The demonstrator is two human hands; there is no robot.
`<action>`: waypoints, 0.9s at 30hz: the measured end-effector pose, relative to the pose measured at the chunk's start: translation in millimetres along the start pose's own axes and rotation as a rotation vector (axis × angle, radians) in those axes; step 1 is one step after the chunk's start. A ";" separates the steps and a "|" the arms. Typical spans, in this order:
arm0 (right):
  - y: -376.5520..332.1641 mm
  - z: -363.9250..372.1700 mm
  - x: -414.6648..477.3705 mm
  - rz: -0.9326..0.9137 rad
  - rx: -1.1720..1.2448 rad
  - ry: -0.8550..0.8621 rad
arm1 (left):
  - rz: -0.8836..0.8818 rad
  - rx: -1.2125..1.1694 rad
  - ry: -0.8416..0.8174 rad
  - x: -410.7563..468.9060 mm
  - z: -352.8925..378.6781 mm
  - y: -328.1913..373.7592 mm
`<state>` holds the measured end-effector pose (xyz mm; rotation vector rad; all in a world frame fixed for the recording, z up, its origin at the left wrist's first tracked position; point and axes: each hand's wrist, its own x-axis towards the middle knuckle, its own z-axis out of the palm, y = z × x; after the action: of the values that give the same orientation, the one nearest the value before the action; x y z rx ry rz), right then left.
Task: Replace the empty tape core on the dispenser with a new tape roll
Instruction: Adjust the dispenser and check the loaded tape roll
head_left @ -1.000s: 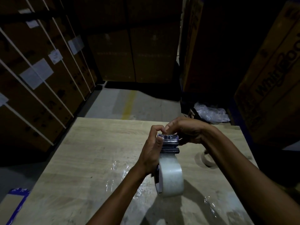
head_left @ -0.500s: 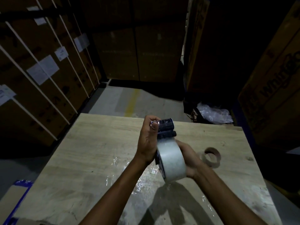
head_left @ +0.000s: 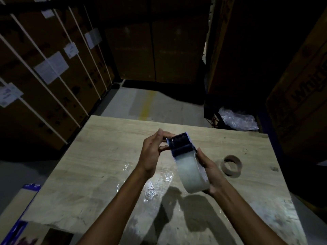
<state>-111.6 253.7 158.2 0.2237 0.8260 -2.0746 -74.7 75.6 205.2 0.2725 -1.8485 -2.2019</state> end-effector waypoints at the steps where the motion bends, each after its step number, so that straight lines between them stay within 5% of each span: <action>1: -3.0 -4.7 0.1 -0.014 -0.055 0.011 | -0.027 0.013 0.005 0.3 -3.7 -0.3; 9: -19.4 -6.9 -6.7 -0.163 -0.727 0.082 | -0.236 0.249 -0.231 -9.7 -43.4 -11.6; 13: -7.9 -9.2 -1.6 -0.222 -0.823 0.144 | -0.281 0.296 -0.263 -15.6 -57.1 -18.5; 27: 50.0 -35.7 17.1 -0.650 -1.460 0.213 | -0.501 0.424 -0.059 -22.7 -86.6 -80.3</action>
<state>-87.7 244.7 99.7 -0.7100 2.5088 -1.4241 -32.8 14.5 110.5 0.8397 -2.4888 -2.0799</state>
